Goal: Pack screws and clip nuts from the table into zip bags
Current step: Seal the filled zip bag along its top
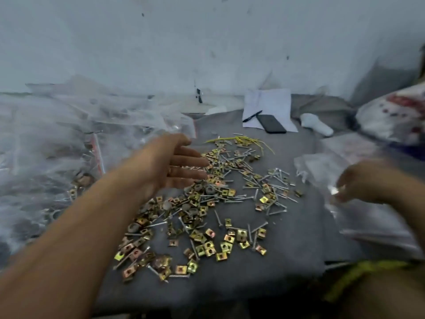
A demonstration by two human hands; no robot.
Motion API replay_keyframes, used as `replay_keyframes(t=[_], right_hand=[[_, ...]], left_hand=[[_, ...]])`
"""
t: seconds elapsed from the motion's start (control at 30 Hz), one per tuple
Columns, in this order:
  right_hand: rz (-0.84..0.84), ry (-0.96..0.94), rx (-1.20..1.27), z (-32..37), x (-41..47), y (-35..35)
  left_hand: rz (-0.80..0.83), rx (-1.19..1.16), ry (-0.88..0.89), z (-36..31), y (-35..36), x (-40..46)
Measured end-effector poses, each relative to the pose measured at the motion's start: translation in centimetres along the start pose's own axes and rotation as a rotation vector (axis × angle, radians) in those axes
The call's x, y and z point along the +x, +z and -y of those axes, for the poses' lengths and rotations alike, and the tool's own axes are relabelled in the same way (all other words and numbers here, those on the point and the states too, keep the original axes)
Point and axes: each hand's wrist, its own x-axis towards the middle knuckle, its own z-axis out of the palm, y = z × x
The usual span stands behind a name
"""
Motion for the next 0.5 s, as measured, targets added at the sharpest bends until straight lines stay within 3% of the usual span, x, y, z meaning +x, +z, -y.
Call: replay_keyframes(t=[0.1, 0.37, 0.5], right_hand=[[-0.039, 0.016, 0.160, 0.0, -0.1, -1.1], [-0.119, 0.062, 0.257, -0.1, -1.1, -1.4], [-0.448, -0.078, 0.436, 0.5, -2.2, -2.6]], left_hand=[[0.019, 0.020, 0.008, 0.0, 0.3, 0.6], [0.012, -0.001, 0.016, 0.3, 0.1, 1.3], [0.033, -0.006, 0.039, 0.4, 0.5, 1.5]])
